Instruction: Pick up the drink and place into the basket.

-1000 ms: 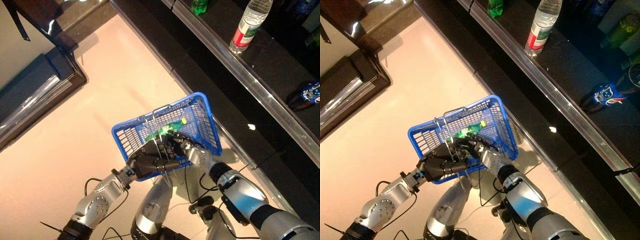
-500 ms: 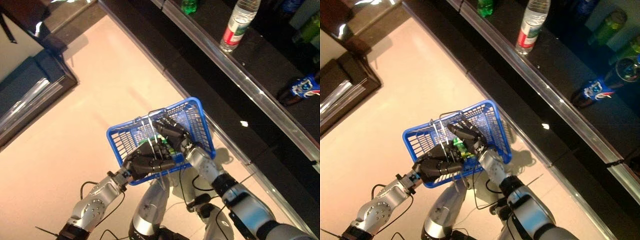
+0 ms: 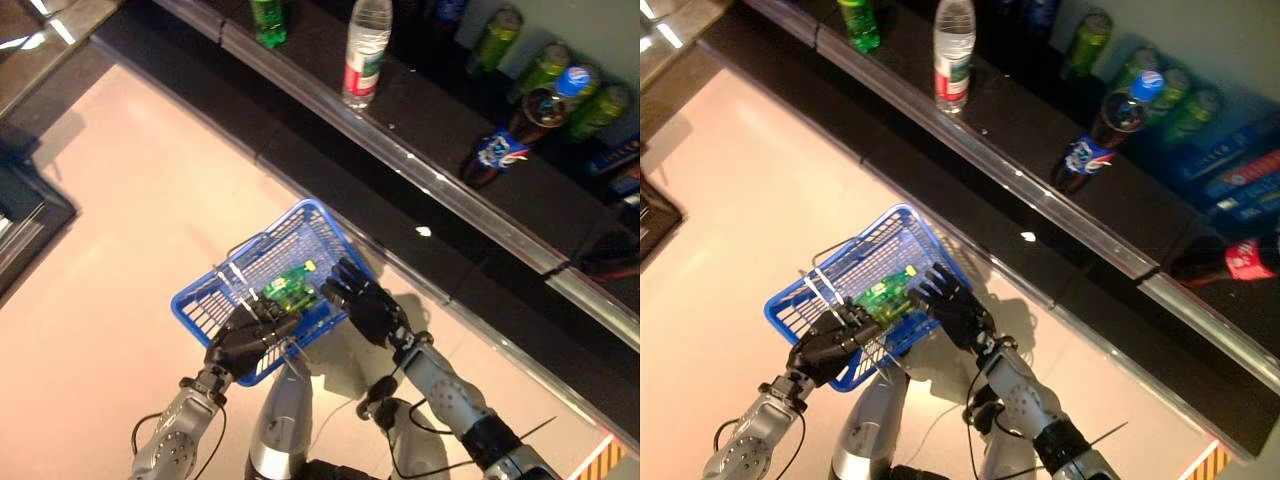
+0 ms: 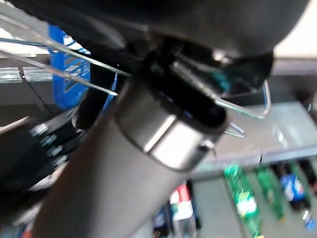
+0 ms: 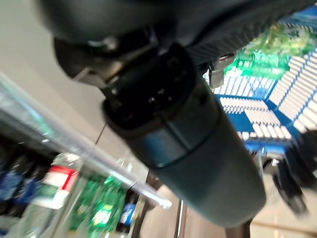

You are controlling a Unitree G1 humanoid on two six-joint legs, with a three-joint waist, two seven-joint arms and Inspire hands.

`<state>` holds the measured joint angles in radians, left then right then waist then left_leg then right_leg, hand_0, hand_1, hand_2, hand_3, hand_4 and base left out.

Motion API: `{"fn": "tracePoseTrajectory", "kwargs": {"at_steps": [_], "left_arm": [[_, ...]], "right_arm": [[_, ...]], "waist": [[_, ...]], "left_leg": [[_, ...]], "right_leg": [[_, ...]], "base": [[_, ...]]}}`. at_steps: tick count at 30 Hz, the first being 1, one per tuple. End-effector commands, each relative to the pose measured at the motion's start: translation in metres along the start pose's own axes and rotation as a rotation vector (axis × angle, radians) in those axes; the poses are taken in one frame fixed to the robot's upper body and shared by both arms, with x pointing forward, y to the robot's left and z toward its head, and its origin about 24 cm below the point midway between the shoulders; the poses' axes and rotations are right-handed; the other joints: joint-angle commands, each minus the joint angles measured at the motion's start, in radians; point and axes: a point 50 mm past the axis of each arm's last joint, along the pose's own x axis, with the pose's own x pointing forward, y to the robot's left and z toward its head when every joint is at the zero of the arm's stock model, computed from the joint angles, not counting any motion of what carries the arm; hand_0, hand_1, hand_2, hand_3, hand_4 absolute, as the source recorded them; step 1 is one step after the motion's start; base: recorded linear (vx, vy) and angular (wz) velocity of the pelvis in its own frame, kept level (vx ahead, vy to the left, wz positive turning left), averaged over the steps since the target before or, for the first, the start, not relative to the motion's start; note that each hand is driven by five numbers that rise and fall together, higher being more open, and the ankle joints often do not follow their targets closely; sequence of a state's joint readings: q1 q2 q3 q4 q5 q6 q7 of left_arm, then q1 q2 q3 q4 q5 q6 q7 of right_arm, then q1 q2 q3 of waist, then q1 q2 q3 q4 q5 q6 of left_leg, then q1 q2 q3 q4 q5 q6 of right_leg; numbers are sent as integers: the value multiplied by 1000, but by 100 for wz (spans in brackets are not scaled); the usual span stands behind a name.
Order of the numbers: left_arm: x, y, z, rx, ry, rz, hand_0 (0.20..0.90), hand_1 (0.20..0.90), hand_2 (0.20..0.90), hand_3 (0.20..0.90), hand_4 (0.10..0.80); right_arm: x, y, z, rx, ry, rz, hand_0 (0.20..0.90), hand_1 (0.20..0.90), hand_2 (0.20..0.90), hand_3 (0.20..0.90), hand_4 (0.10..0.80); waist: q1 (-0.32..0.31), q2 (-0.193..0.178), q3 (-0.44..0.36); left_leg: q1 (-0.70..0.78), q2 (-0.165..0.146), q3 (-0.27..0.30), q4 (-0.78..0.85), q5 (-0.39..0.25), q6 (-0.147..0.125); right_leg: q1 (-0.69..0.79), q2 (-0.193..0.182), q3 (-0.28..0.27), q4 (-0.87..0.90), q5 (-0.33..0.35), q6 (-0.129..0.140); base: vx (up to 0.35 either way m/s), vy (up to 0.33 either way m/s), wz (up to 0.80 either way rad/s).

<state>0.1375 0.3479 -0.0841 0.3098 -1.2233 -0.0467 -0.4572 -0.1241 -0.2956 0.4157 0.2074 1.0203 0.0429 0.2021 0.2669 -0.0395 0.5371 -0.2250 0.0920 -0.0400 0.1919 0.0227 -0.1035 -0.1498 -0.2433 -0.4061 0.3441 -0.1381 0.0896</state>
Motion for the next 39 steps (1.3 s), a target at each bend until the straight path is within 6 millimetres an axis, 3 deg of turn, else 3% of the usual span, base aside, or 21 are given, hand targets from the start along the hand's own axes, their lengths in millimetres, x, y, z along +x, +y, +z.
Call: {"fn": "tracePoseTrajectory", "kwargs": {"at_steps": [1, 4, 6, 7, 9, 11, 12, 15, 17, 20, 21, 22, 23, 24, 25, 29, 32, 35, 36, 38, 39], "left_arm": [[3, -42, 41, -82, -372, -306, 300, 300, 300, 200, 100], [-5, -21, 33, -92, -372, -178, 300, 300, 300, 200, 100], [-17, 9, 27, -49, -355, 8, 300, 300, 300, 200, 100], [-17, 10, 27, -49, -355, 15, 300, 300, 300, 200, 100], [-27, 31, 25, -68, -359, 162, 300, 300, 300, 200, 100], [-37, 59, 15, -108, -314, 356, 300, 300, 300, 200, 100], [-37, 60, 14, -110, -305, 368, 300, 300, 300, 200, 100], [-49, 79, 3, -142, -280, 564, 300, 300, 300, 200, 100], [-69, 93, -13, -200, -304, 704, 300, 300, 300, 200, 100], [-77, 98, -21, -238, -327, 767, 300, 300, 300, 200, 100], [-79, 100, -23, -251, -331, 793, 300, 300, 300, 200, 100], [-78, 100, -24, -256, -322, 804, 300, 300, 300, 200, 100], [-71, 99, -25, -250, -287, 815, 300, 300, 300, 200, 100], [-71, 99, -25, -250, -285, 816, 300, 300, 300, 200, 100], [-67, 98, -28, -258, -273, 819, 300, 300, 300, 200, 100], [-76, 99, -39, -306, -283, 848, 300, 300, 300, 200, 100], [-79, 99, -48, -327, -255, 861, 300, 300, 300, 200, 100], [-74, 98, -51, -324, -220, 866, 300, 300, 300, 200, 100], [-73, 99, -50, -281, -198, 868, 300, 300, 300, 200, 100], [-70, 100, -43, -157, -144, 859, 300, 300, 300, 200, 100], [-63, 97, -36, -92, -121, 834, 300, 300, 300, 200, 100]], "right_arm": [[-1, 29, 14, -37, -70, 242, 900, 900, 900, 900, 800], [-11, 23, 1, -3, -60, 256, 900, 900, 900, 900, 800], [-21, 9, -13, 4, -30, 165, 900, 900, 900, 900, 800], [-21, 9, -14, 5, -26, 162, 900, 900, 900, 900, 800], [-32, -9, -28, 10, 6, 58, 900, 900, 900, 900, 800], [-58, -46, -51, 53, 37, -173, 900, 900, 900, 900, 800], [-59, -49, -53, 50, 40, -195, 900, 900, 900, 900, 800], [-85, -83, -75, 64, 135, -420, 900, 900, 900, 900, 800], [-108, -105, -95, 31, 276, -570, 900, 900, 900, 900, 800], [-123, -118, -103, -18, 373, -676, 900, 900, 900, 900, 800], [-131, -122, -107, -42, 412, -715, 900, 900, 900, 900, 800], [-138, -125, -109, -35, 435, -752, 900, 900, 900, 900, 800], [-155, -130, -114, -1, 459, -823, 900, 900, 900, 900, 800], [-156, -131, -114, -2, 463, -827, 900, 900, 900, 900, 800], [-169, -135, -118, -6, 502, -875, 900, 900, 900, 900, 800], [-192, -142, -123, 3, 557, -936, 900, 900, 900, 900, 800], [-211, -143, -130, 25, 582, -1002, 900, 900, 900, 900, 800], [-215, -143, -133, 6, 616, -1056, 900, 900, 900, 900, 800], [-217, -143, -136, -39, 661, -1113, 900, 900, 900, 900, 800], [-222, -143, -139, -133, 742, -1162, 900, 900, 900, 900, 800], [-222, -140, -143, -223, 803, -1157, 900, 900, 900, 900, 800]], "waist": [[-31, 4, -120], [-47, -15, -170], [-67, -22, -223], [-68, -23, -227], [-100, -22, -265], [-155, -14, -303], [-159, -13, -307], [-173, -3, -329], [-166, 13, -334], [-162, 24, -334], [-167, 27, -335], [-178, 29, -337], [-208, 28, -340], [-211, 28, -340], [-227, 30, -343], [-234, 35, -353], [-242, 35, -365], [-236, 23, -372], [-224, 15, -369], [-212, 6, -369], [-203, 6, -362]], "left_leg": [[41, -17, 27, -19, 10, 34], [71, -13, 53, -41, 2, 34], [111, -4, 86, -83, 6, 37], [109, -5, 86, -87, 9, 38], [124, -6, 81, -113, 14, 45], [135, -26, 14, -148, 27, 58], [132, -28, 8, -149, 30, 59], [149, -25, -26, -168, 53, 42], [160, 5, -27, -205, 88, 13], [152, 21, -20, -221, 110, -2], [147, 29, 6, -208, 108, -5], [140, 39, 50, -187, 103, -10], [137, 67, 172, -141, 99, -22], [137, 69, 177, -137, 99, -24], [143, 98, 213, -123, 118, -35], [183, 128, 193, -146, 135, -45], [209, 147, 264, -137, 108, -46], [219, 124, 279, -93, 43, -26], [208, 88, 269, -38, -1, -4], [213, 49, 293, -21, -37, 35], [236, -6, 292, -38, -55, 70]], "right_leg": [[70, -33, 58, -158, 160, 45], [100, -44, 72, -206, 194, 62], [129, -42, 85, -227, 200, 72], [127, -41, 86, -229, 202, 72], [127, -4, 142, -229, 176, 66], [135, 77, 250, -225, 125, 33], [133, 83, 255, -227, 126, 30], [163, 121, 258, -241, 114, 0], [191, 131, 238, -279, 120, -12], [204, 138, 233, -291, 115, -21], [205, 136, 218, -284, 108, -24], [205, 131, 199, -275, 101, -29], [209, 116, 155, -266, 96, -36], [210, 115, 151, -265, 95, -36], [212, 106, 136, -261, 94, -38], [221, 86, 142, -250, 89, -29], [242, 52, 113, -243, 86, -15], [254, -5, 110, -233, 105, 19], [271, -50, 116, -225, 125, 48], [285, -106, 103, -187, 179, 65], [250, -163, 105, -73, 274, 77]], "base": [[30, -9, -30], [62, -11, -16], [94, -5, -32], [70, -11, -25], [80, -38, -12], [175, -103, 15], [172, -114, 68], [107, -138, 89], [32, -106, 36], [-5, -23, 6], [-19, 39, 1], [-30, 120, 27], [-21, 112, 42], [-17, 239, 93], [23, 286, 95], [74, 301, 59], [131, 408, 60], [168, 444, 55], [210, 493, 47], [222, 586, 47], [186, 608, 43]]}}
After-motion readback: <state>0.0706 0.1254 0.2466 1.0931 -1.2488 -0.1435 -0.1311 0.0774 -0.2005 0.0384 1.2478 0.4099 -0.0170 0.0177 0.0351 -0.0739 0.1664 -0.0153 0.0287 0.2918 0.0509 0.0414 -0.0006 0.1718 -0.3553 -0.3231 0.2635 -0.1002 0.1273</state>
